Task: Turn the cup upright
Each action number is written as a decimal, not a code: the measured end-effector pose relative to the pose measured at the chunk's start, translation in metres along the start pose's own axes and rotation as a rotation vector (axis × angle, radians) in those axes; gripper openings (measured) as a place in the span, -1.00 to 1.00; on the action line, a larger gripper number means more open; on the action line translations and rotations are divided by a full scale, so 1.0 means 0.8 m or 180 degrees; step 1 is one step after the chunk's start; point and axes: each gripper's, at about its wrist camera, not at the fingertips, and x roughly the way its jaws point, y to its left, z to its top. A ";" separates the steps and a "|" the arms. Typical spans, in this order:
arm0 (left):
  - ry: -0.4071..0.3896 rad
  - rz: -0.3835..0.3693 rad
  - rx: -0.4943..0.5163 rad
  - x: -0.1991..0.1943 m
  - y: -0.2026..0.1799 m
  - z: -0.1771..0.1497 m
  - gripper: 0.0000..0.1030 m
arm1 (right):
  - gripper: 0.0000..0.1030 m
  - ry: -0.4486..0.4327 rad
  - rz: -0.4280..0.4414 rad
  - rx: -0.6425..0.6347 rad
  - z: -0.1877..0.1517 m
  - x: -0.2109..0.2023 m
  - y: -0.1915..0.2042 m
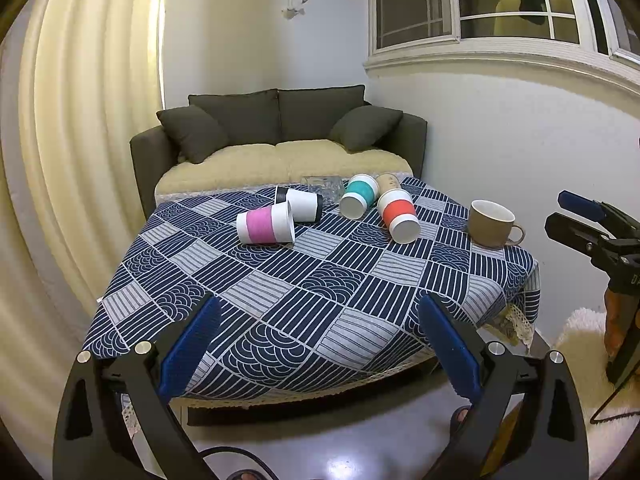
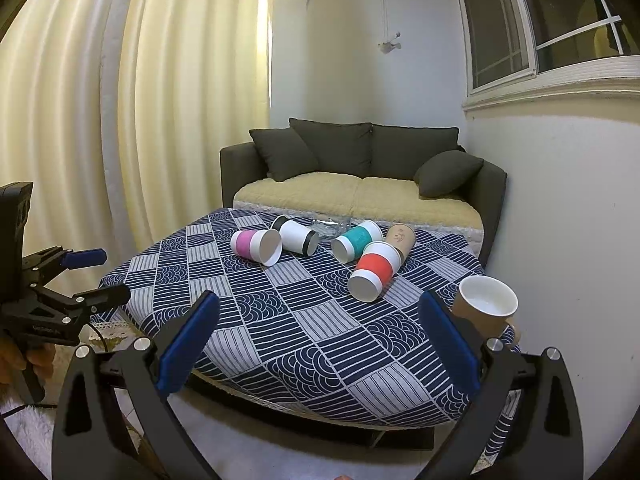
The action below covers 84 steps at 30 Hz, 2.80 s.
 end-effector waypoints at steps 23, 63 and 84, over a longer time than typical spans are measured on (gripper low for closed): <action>0.0640 -0.0555 0.1027 0.140 0.044 0.082 0.87 | 0.91 0.0490 0.0540 -0.0473 0.039 0.119 0.007; 0.2064 -0.1461 0.3531 0.418 0.083 0.105 0.18 | 0.91 0.1136 0.1229 -0.0186 0.024 0.251 -0.027; 0.2006 -0.1308 0.0980 0.315 0.051 0.142 0.18 | 0.91 0.0797 0.1350 0.0006 0.050 0.204 -0.041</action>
